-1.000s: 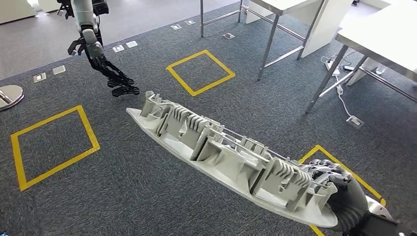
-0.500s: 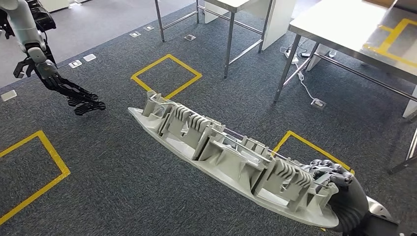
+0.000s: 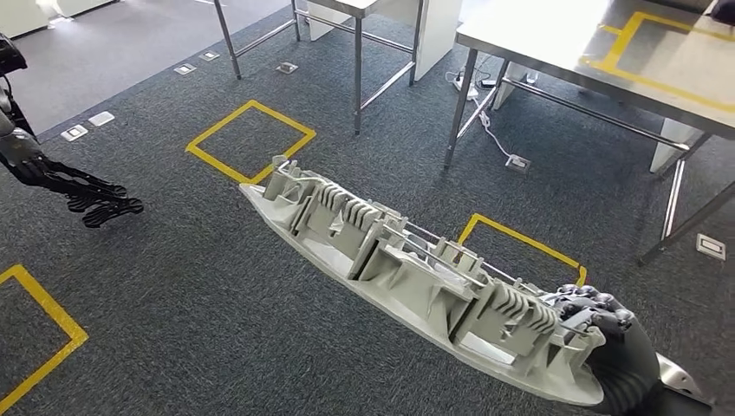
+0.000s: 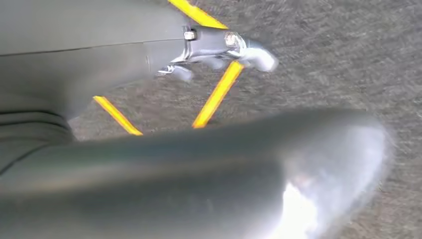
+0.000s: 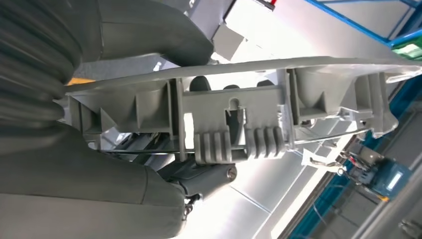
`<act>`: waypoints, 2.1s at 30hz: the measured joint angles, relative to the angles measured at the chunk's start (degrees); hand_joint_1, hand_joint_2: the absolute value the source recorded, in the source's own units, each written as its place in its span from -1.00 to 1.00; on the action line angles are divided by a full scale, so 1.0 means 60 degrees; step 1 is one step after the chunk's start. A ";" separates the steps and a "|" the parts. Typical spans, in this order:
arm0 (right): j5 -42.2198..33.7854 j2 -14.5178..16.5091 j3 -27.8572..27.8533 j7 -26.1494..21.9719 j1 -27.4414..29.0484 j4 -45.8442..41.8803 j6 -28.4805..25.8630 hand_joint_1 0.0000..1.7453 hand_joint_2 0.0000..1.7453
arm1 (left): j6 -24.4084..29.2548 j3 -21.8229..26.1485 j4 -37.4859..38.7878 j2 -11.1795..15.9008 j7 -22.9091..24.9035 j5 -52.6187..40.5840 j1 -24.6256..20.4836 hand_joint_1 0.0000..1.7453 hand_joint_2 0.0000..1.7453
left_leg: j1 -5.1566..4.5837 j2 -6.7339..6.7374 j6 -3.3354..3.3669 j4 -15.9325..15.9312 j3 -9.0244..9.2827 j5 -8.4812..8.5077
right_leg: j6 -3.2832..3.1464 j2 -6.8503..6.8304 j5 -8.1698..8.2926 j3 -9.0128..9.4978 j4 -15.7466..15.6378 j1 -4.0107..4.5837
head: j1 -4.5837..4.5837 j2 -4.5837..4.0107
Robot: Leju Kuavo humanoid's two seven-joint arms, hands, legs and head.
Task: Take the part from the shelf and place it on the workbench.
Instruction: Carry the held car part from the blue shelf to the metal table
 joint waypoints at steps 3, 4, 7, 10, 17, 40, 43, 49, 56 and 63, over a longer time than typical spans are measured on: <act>-0.0003 0.0000 -0.0005 -0.0010 0.0065 -0.0066 -0.0002 1.00 1.00 | -0.0001 0.0000 -0.0005 0.0006 -0.0003 0.0000 -0.0037 -1.00 -1.00 | 0.0019 -0.0014 -0.0173 0.0038 0.0050 -0.0096 | -0.0138 0.0305 0.0078 0.0003 -0.0105 -0.0061 | -0.0003 0.0000; -0.0002 0.0000 -0.0004 -0.0010 0.0069 -0.0087 -0.0002 1.00 1.00 | -0.0004 0.0000 -0.0006 0.0006 -0.0004 0.0000 -0.0046 -1.00 -1.00 | 0.0028 -0.0270 -0.0224 0.0263 -0.0032 -0.0255 | -0.0181 0.0402 0.0111 0.0028 -0.0148 -0.0108 | -0.0019 0.0000; 0.0006 0.0017 0.0005 0.0002 0.0062 -0.0111 -0.0002 1.00 1.00 | -0.0012 0.0000 0.0000 0.0017 0.0016 0.0000 -0.0006 -1.00 -1.00 | 0.0059 -0.1009 -0.0314 0.2000 -0.0849 -0.1123 | -0.0250 0.0713 0.0135 0.0047 -0.0177 -0.0160 | -0.0094 0.0000; 0.0049 0.0040 0.0006 0.0088 0.0074 -0.0112 0.0008 1.00 1.00 | -0.0023 0.0000 0.0004 0.0025 0.0057 0.0000 0.0038 -1.00 -1.00 | 0.0076 -0.1092 -0.0338 0.2427 -0.1151 -0.0945 | -0.0234 0.1105 0.0130 0.0063 -0.0157 -0.0177 | -0.0122 0.0000; 0.0040 0.0054 -0.0034 0.0319 0.0136 -0.0210 0.0042 1.00 1.00 | 0.0036 0.0003 0.0015 0.0005 0.0344 -0.0060 0.0023 -1.00 -1.00 | 0.0129 -0.1563 -0.0110 0.0001 -0.0118 0.0146 | 0.0163 0.1871 0.0127 -0.0054 -0.0079 -0.0243 | -0.0128 0.0000; -0.0198 0.0207 -0.0031 0.0351 0.0127 0.0062 0.0342 1.00 1.00 | 0.0178 0.0083 -0.0001 0.0022 0.0507 -0.0068 0.0071 -1.00 -1.00 | 0.0067 -0.1075 -0.0339 0.2557 -0.1143 -0.1123 | -0.0238 0.0966 0.0241 -0.0014 -0.0207 -0.0185 | -0.0105 0.0000; -0.0174 0.0238 0.0043 0.0344 0.0086 0.0120 0.0360 1.00 1.00 | 0.0178 0.0121 0.0002 0.0018 0.0504 -0.0008 0.0077 -1.00 -1.00 | 0.0120 -0.1449 -0.0322 0.0814 -0.0432 -0.0089 | -0.0150 0.1340 0.0226 0.0000 -0.0153 -0.0197 | -0.0124 0.0000; -0.0219 0.0254 0.0160 0.0416 -0.0263 0.0293 0.0461 1.00 1.00 | 0.0178 0.0198 0.0003 -0.0064 0.0437 0.0059 0.0047 -1.00 -1.00 | 0.0098 -0.1393 0.0006 -0.0105 -0.0056 0.0208 | 0.0218 0.1593 0.0220 -0.0199 -0.0016 -0.0244 | -0.0106 0.0000; -0.0377 0.0360 0.0331 0.0753 -0.0833 0.0575 0.0543 1.00 1.00 | 0.0202 0.0305 -0.0007 -0.0091 0.0417 0.0062 0.0045 -1.00 -1.00 | 0.0051 -0.0559 0.0150 -0.0129 -0.0062 0.0190 | 0.0314 0.0553 -0.0730 -0.1277 0.2344 -0.0217 | 0.0018 0.0000; -0.0476 0.0453 0.0440 0.0878 -0.1281 0.0837 0.0596 1.00 1.00 | 0.0218 0.0362 -0.0014 -0.0120 0.0420 0.0058 -0.0011 -1.00 -1.00 | -0.0018 -0.0009 -0.0119 -0.0181 0.0085 0.0081 | -0.0087 0.0123 0.0153 0.0000 -0.0154 -0.0050 | 0.0020 0.0000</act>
